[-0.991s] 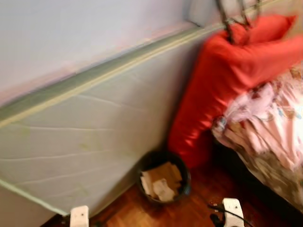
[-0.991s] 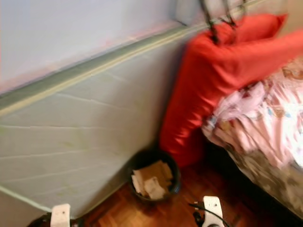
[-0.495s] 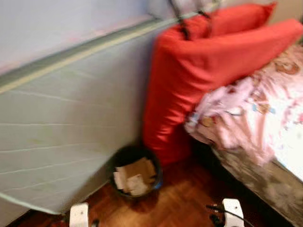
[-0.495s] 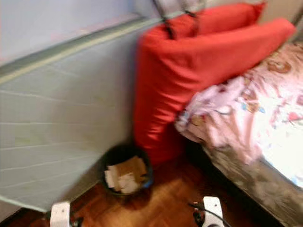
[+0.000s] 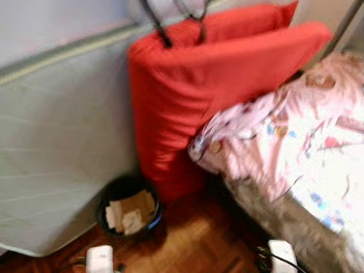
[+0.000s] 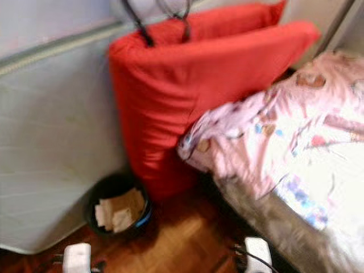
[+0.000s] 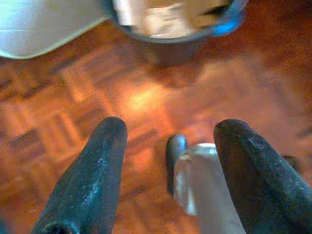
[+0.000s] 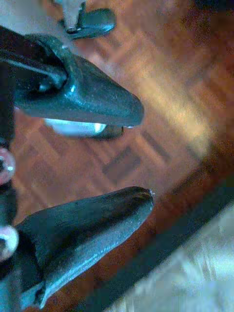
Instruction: Clean up the room
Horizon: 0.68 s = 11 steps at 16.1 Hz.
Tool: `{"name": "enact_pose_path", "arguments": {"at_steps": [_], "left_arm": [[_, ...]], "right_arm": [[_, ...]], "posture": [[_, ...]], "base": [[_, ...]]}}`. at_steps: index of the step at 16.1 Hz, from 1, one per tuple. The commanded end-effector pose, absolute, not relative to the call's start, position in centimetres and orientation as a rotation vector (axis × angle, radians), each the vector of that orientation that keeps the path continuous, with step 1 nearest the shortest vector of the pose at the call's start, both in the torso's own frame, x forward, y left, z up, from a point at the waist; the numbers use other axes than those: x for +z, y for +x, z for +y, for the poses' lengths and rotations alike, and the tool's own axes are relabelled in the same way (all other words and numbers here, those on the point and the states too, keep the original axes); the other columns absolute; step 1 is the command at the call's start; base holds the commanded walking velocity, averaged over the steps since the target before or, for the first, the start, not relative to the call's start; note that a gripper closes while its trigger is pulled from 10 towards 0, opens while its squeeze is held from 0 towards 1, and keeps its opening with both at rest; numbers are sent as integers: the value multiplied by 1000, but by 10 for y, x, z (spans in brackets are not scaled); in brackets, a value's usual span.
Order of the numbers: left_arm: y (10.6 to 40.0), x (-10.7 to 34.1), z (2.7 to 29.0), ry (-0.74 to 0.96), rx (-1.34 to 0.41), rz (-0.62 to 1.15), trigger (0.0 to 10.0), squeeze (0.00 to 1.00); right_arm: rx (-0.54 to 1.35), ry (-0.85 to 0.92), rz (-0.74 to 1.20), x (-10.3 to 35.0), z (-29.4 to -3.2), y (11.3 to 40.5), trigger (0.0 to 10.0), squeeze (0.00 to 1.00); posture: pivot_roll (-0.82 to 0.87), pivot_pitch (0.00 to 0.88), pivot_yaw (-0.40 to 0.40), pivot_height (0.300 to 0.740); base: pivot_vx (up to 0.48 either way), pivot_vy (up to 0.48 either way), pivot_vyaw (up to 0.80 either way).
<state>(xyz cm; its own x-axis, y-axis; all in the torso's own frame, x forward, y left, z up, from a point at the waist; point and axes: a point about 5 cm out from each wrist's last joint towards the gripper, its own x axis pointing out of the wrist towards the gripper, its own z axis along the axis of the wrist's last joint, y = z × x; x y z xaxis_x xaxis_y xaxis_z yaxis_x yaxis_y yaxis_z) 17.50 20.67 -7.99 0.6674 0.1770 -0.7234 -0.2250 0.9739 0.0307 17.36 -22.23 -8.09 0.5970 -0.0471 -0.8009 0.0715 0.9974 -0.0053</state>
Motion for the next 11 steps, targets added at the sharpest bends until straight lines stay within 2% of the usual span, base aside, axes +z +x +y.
{"name": "enact_pose_path", "arguments": {"at_steps": [1, 11], "left_arm": [[170, -90, 168, -36, 81, 914, 10000, 0], [169, -90, 171, -36, 98, 911, 10000, 0]], "right_arm": [[-74, 171, 836, -60, -202, 223, 10000, 0], [-78, 189, 837, -61, -199, 222, 10000, 0]], "posture": [[-91, 0, 5, 740], [-88, 0, 25, 740]], "base": [[0, 0, 0], [0, 0, 0]]}}
